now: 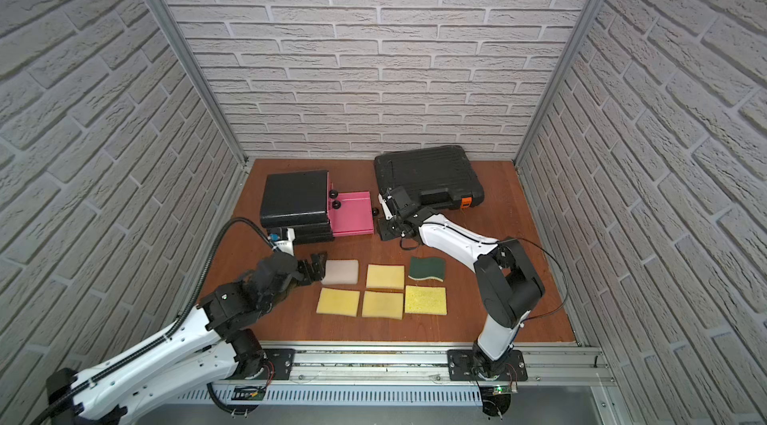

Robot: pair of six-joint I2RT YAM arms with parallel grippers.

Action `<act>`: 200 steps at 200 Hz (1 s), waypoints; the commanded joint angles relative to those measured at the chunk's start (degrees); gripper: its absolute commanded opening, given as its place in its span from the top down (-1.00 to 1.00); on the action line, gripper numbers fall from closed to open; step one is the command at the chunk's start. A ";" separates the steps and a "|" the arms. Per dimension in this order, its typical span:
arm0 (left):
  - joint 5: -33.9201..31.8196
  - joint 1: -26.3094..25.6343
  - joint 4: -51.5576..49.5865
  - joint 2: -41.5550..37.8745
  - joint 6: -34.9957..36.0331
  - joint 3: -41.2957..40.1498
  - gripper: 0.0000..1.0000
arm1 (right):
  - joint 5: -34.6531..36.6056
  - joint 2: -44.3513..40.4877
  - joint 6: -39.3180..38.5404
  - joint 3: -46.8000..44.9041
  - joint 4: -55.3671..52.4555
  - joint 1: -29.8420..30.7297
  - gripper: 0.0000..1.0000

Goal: Take the sponge out of the drawer
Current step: Place the sponge at the center of the board, then close the drawer of the storage box.

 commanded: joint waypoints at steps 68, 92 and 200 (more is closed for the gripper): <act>20.00 36.08 3.98 9.11 15.42 10.97 -0.97 | 4.30 9.82 3.49 6.20 2.42 -0.72 -0.03; 28.05 42.85 8.32 12.24 16.11 10.41 -0.97 | 4.59 11.51 3.23 7.40 1.88 -0.66 -0.03; 48.14 49.96 23.47 23.69 19.11 7.79 -0.97 | -4.09 18.73 3.47 11.05 12.83 2.53 0.01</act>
